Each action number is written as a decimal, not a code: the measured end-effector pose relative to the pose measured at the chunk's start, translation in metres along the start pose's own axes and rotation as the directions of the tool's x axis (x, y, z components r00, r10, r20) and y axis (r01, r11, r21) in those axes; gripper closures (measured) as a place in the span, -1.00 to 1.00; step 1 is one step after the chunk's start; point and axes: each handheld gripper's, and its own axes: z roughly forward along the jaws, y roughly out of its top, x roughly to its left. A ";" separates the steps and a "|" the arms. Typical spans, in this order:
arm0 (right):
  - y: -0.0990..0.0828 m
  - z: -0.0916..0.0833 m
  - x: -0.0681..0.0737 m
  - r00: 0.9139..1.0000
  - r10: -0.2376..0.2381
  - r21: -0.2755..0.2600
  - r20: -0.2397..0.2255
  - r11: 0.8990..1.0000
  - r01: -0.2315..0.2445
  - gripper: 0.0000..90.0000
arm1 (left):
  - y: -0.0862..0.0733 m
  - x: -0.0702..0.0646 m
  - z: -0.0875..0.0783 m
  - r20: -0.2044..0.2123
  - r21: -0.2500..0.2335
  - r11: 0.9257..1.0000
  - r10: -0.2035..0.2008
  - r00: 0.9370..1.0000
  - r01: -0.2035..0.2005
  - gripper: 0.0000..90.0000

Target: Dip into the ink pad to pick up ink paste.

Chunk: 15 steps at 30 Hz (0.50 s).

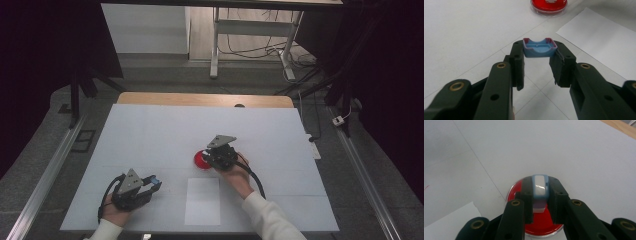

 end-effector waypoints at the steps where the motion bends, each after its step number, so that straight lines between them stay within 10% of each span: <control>1: 0.000 0.000 0.000 1.000 0.000 -0.001 0.001 1.000 0.000 0.68 | 0.000 0.000 0.000 0.000 0.000 1.000 0.000 1.000 0.000 0.44; 15: 0.000 -0.002 -0.002 1.000 0.019 -0.025 -0.009 1.000 -0.019 0.67 | 0.000 0.001 0.000 0.001 -0.001 1.000 -0.002 1.000 0.002 0.44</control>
